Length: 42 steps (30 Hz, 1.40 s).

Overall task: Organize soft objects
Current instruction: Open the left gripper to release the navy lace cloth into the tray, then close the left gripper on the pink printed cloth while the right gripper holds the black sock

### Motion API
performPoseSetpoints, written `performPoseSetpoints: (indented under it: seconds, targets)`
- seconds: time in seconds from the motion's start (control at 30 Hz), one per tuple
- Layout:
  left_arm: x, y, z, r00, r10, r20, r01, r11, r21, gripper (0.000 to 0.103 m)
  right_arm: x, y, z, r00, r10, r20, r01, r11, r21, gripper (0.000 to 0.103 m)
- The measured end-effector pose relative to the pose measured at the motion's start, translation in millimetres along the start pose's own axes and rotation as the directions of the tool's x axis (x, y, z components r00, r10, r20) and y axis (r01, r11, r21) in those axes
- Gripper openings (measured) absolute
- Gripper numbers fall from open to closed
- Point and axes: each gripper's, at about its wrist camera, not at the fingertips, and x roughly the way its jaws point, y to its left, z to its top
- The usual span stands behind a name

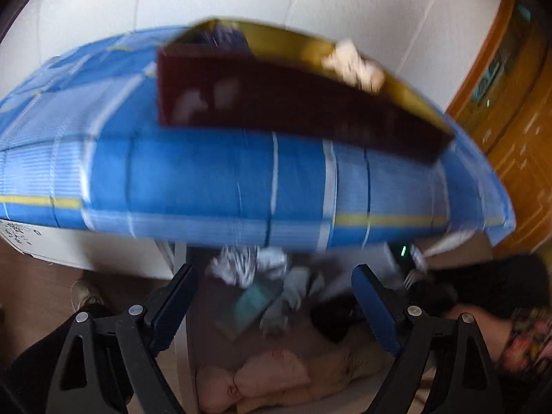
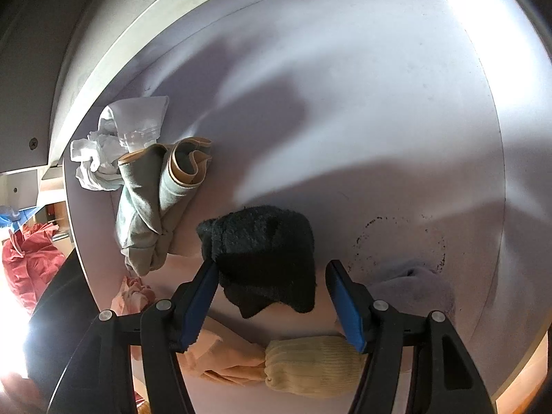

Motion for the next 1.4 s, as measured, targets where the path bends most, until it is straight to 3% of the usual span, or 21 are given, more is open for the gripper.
performPoseSetpoints:
  seconds: [0.07,0.2,0.43,0.63,0.87,1.0,1.17,1.27,1.33,1.4]
  targets:
    - [20.3,-5.8,-10.4,0.996,0.023,-0.082,-0.02,0.999,0.039,0.091,-0.6,0.2,0.2,1.0,-0.003,-0.002,0.003,1.0,-0.005,0.065]
    - [57.9,-11.2,-29.2,0.968,0.105,-0.23,-0.079,0.99,0.119,0.091,4.6,13.0,-2.6,1.0,-0.012,-0.005,0.012,1.0,-0.029,0.065]
    - [90.7,3.2,-58.9,0.923,0.114,-0.368,-0.093,0.993,0.073,0.091,16.3,37.9,-6.6,0.996,-0.092,-0.001,0.091,0.983,-0.16,0.065]
    - [105.0,7.8,-67.9,0.898,0.116,-0.424,-0.107,0.993,0.045,0.091,22.9,46.0,-11.6,0.994,-0.109,-0.001,0.106,0.971,-0.217,0.055]
    - [108.0,18.5,-70.4,0.886,0.105,-0.451,-0.126,0.992,-0.015,0.091,12.6,33.7,-11.8,0.994,-0.11,-0.002,0.109,0.983,-0.148,0.054]
    - [119.8,16.9,-79.3,0.858,0.093,-0.505,-0.114,0.993,-0.01,0.091,3.8,29.2,-12.6,0.989,-0.145,0.02,0.146,0.974,-0.172,0.049]
    - [130.9,6.5,-88.7,0.83,0.094,-0.55,-0.088,0.995,0.038,0.091,-7.0,19.0,-10.3,0.994,-0.104,0.017,0.105,0.989,-0.104,0.048]
    - [132.9,5.1,-90.9,0.825,0.063,-0.561,-0.06,0.998,0.023,0.08,-6.3,9.4,-10.2,0.993,-0.117,0.0,0.116,0.989,-0.087,0.046]
    - [136.9,5.4,-94.2,0.816,0.026,-0.578,-0.037,0.999,-0.007,0.066,-6.3,7.4,-10.4,0.994,-0.11,-0.006,0.109,0.991,-0.078,0.045]
    - [141.1,5.7,-98.4,0.808,0.01,-0.589,-0.026,1.0,-0.018,0.06,-7.4,6.5,-10.7,0.995,-0.104,-0.001,0.104,0.992,-0.073,0.044]
